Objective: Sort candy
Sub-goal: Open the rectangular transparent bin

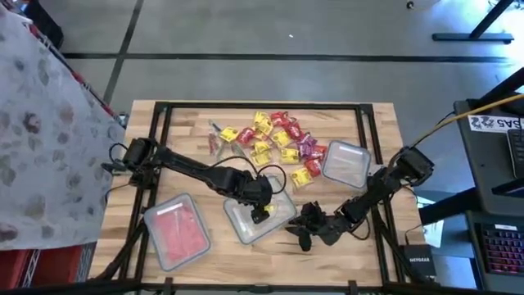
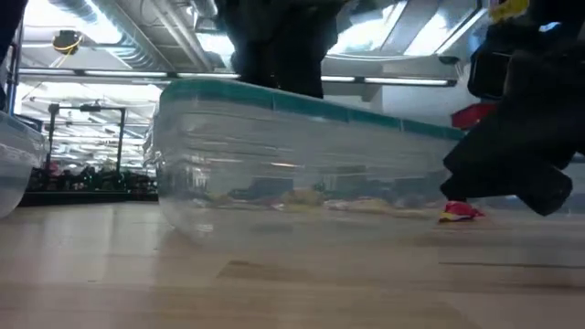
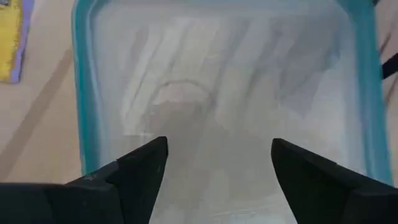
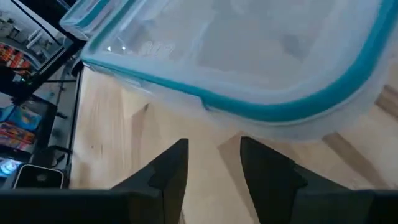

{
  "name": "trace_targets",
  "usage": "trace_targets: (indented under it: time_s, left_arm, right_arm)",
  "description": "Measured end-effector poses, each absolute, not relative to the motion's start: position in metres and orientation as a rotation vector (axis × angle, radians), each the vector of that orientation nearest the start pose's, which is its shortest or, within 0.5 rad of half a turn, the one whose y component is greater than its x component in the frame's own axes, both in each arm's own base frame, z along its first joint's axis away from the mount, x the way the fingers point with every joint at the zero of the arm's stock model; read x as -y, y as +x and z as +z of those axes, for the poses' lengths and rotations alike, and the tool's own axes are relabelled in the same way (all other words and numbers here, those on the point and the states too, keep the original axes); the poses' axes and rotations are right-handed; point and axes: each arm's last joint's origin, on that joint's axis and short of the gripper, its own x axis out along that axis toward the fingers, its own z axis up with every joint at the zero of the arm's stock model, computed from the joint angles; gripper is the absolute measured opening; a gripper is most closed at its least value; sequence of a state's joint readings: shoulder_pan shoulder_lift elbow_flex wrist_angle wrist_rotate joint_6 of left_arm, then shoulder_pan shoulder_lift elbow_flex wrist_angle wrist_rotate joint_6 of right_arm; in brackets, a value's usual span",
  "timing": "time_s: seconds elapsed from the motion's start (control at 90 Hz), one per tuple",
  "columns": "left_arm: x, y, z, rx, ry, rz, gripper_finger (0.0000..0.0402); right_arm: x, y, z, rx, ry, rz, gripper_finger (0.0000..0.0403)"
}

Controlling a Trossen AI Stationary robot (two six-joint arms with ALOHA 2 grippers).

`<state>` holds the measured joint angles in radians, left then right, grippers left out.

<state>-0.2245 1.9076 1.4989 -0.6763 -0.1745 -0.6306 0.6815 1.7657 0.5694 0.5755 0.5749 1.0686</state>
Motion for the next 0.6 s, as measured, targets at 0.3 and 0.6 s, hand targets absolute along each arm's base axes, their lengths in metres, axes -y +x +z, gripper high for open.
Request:
trace_targets:
  time_s: [0.3, 0.6]
  left_arm:
    - [0.089, 0.398, 0.207, -1.034, -0.351, 0.305, 0.0274]
    - [0.095, 0.41, 0.167, -1.091, -0.347, 0.346, 0.0274]
  right_arm:
    - [-0.169, 0.236, 0.103, -0.452, 0.656, -0.224, 0.0133]
    - [-0.17, 0.238, 0.105, -0.437, 0.583, -0.205, 0.0133]
